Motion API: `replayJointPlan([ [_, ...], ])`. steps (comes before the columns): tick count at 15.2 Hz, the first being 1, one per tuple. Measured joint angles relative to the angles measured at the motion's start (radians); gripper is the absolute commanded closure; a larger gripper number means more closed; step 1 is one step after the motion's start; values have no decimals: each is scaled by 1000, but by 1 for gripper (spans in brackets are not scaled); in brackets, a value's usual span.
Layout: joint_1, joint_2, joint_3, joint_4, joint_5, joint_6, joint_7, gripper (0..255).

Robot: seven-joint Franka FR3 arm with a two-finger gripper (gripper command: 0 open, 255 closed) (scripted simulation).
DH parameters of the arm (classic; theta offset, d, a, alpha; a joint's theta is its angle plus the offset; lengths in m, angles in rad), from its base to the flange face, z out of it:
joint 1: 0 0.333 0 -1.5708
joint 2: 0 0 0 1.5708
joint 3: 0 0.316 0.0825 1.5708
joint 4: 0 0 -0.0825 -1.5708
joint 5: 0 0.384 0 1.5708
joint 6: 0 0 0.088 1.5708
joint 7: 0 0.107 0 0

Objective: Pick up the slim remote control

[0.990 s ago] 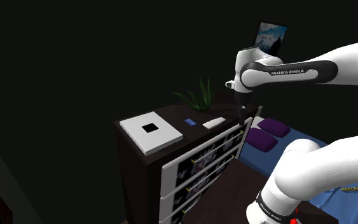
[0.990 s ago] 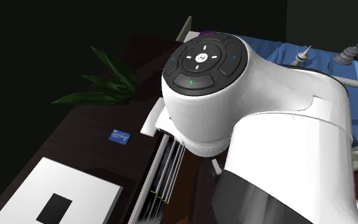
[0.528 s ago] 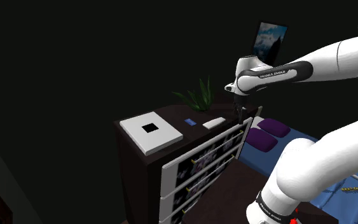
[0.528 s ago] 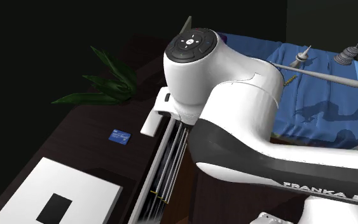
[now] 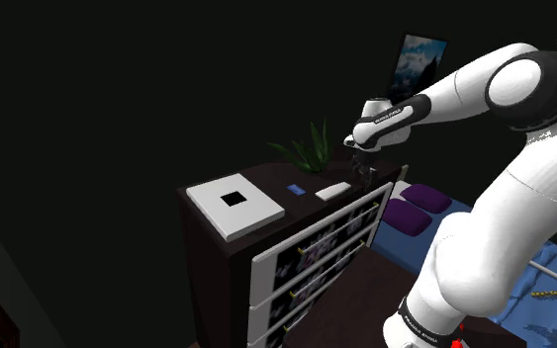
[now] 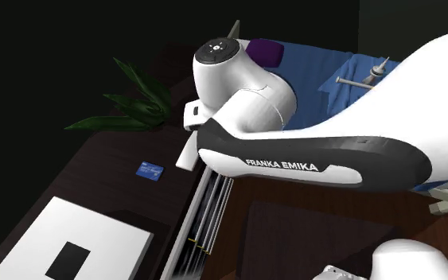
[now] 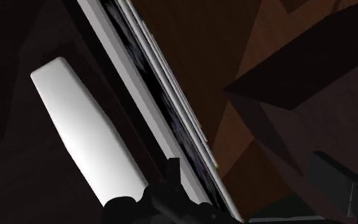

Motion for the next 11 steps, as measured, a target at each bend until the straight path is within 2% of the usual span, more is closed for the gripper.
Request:
replayJointPlan([
  [2, 37, 124, -51, 61, 133, 38, -167, 0],
  [4, 30, 283, -59, 131, 317, 73, -368, 0],
  [7, -52, 442, 19, 229, 507, 77, -587, 0],
  [9, -126, 534, 84, 311, 597, 64, -707, 0],
  [11, -181, 606, 142, 386, 655, 48, -794, 0],
])
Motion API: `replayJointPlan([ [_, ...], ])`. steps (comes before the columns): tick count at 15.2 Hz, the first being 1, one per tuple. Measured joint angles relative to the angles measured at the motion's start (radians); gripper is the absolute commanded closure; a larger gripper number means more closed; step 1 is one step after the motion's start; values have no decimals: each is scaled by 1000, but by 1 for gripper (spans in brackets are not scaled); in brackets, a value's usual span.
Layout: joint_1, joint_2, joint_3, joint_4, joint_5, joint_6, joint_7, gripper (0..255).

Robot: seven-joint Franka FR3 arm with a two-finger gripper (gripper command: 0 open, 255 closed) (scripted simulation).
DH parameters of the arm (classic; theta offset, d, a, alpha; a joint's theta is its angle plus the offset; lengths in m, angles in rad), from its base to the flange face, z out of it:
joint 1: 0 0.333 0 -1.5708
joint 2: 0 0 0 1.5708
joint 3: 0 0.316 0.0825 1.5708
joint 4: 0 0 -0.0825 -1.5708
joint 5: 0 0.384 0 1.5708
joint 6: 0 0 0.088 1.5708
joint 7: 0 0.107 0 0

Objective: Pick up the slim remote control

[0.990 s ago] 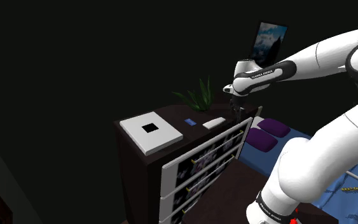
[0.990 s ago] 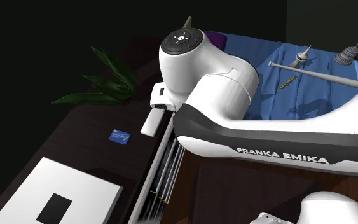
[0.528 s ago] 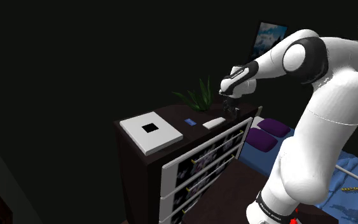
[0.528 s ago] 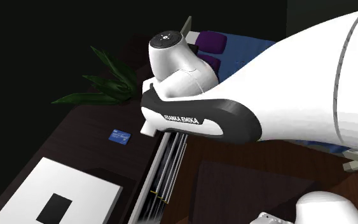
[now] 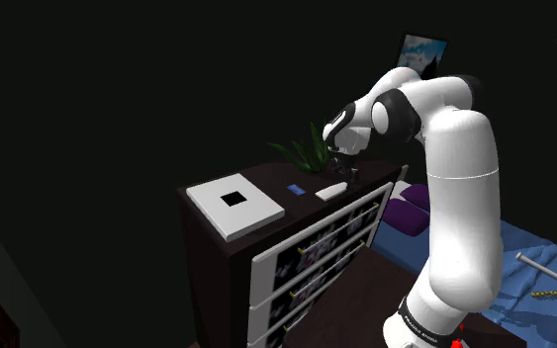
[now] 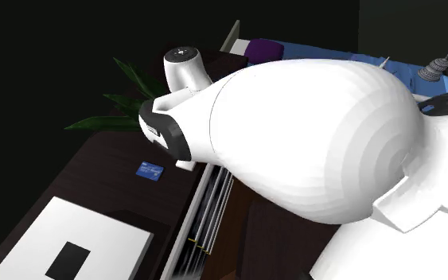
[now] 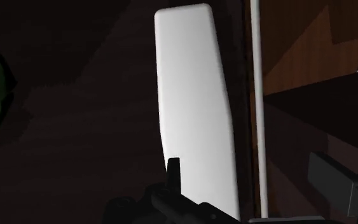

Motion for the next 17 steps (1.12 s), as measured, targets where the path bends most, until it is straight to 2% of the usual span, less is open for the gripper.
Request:
replayJointPlan([
  [1, -35, 41, 29, 47, 28, -11, -46, 0],
  [3, -72, 91, 63, 100, 58, -21, -91, 0],
  [10, -103, 156, 108, 102, 110, 34, -130, 0],
  [11, -106, 160, 110, 103, 112, 37, -132, 255],
  [17, -107, 162, 112, 104, 115, 39, -134, 255],
])
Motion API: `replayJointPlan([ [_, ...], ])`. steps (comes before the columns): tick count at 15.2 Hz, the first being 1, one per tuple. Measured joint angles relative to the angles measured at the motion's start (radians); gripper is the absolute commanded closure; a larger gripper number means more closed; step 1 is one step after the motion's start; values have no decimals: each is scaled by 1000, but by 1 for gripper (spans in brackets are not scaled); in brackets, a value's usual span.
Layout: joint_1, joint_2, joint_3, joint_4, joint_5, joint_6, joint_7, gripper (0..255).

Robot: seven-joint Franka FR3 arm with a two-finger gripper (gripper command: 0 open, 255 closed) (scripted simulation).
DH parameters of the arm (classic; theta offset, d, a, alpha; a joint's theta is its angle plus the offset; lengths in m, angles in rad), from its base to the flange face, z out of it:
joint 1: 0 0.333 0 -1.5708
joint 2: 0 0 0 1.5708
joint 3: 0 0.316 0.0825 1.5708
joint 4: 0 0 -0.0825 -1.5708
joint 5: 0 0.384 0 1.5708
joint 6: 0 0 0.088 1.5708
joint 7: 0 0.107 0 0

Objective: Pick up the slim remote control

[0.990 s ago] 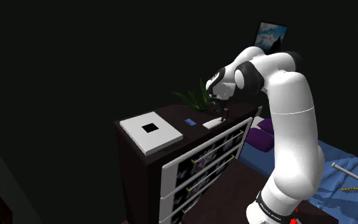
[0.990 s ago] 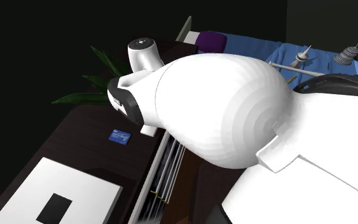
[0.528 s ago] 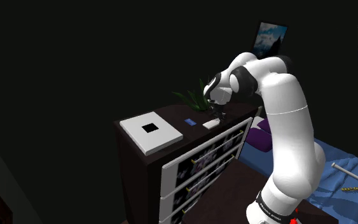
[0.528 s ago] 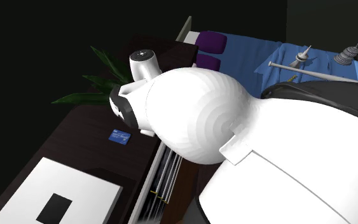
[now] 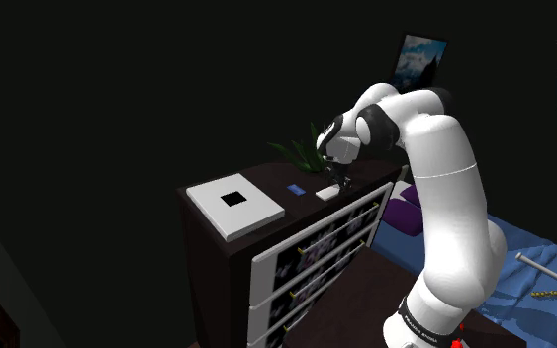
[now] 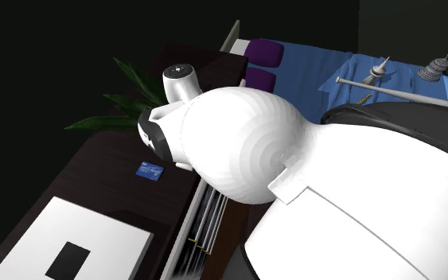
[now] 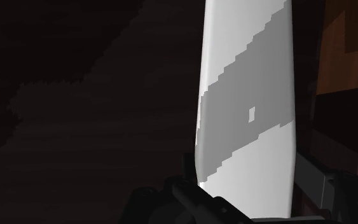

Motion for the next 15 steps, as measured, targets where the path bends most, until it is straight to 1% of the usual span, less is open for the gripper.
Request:
replayJointPlan([
  [5, 2, -5, -3, 0, -4, -5, 3, 255],
  [15, 39, -86, -54, 11, -69, -86, 42, 255],
])
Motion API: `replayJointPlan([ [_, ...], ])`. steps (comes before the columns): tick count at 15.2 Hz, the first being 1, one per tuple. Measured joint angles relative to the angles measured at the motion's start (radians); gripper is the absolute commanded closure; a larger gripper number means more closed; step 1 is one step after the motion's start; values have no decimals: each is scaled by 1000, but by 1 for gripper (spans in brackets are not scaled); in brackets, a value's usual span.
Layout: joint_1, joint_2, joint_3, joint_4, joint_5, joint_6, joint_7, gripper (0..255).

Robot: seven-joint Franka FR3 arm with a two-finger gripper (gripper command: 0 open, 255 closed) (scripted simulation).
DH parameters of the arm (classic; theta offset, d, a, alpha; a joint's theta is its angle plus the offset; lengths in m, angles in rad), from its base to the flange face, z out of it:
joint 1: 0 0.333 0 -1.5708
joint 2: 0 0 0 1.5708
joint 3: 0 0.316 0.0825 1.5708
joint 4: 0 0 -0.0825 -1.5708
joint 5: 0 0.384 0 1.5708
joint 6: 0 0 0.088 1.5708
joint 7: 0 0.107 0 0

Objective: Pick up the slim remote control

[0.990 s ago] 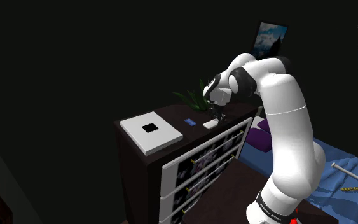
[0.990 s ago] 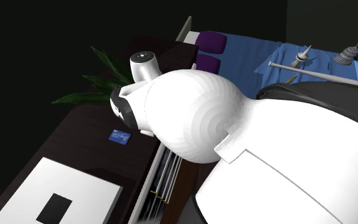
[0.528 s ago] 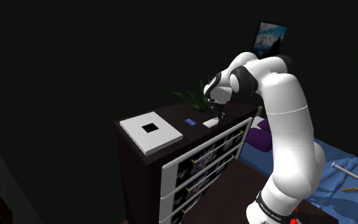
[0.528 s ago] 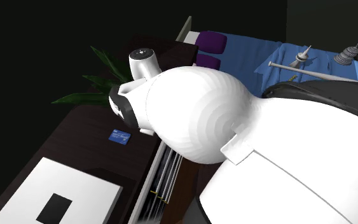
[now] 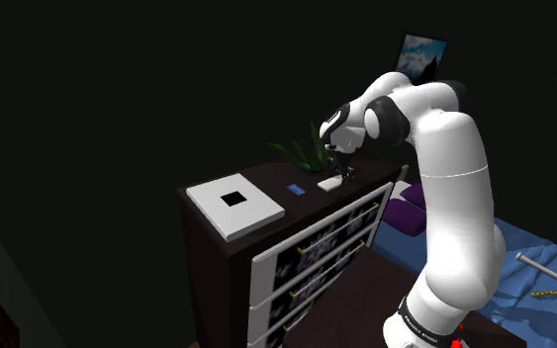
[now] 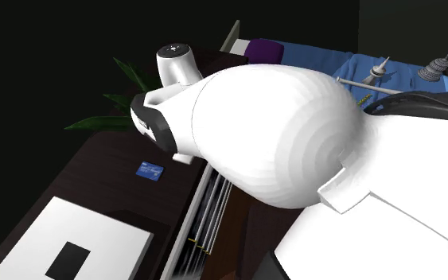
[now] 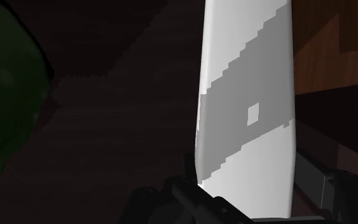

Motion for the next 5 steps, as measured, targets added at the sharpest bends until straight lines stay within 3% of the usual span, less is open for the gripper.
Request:
replayJointPlan([
  [5, 16, -38, -23, 13, -33, -45, 21, 255],
])
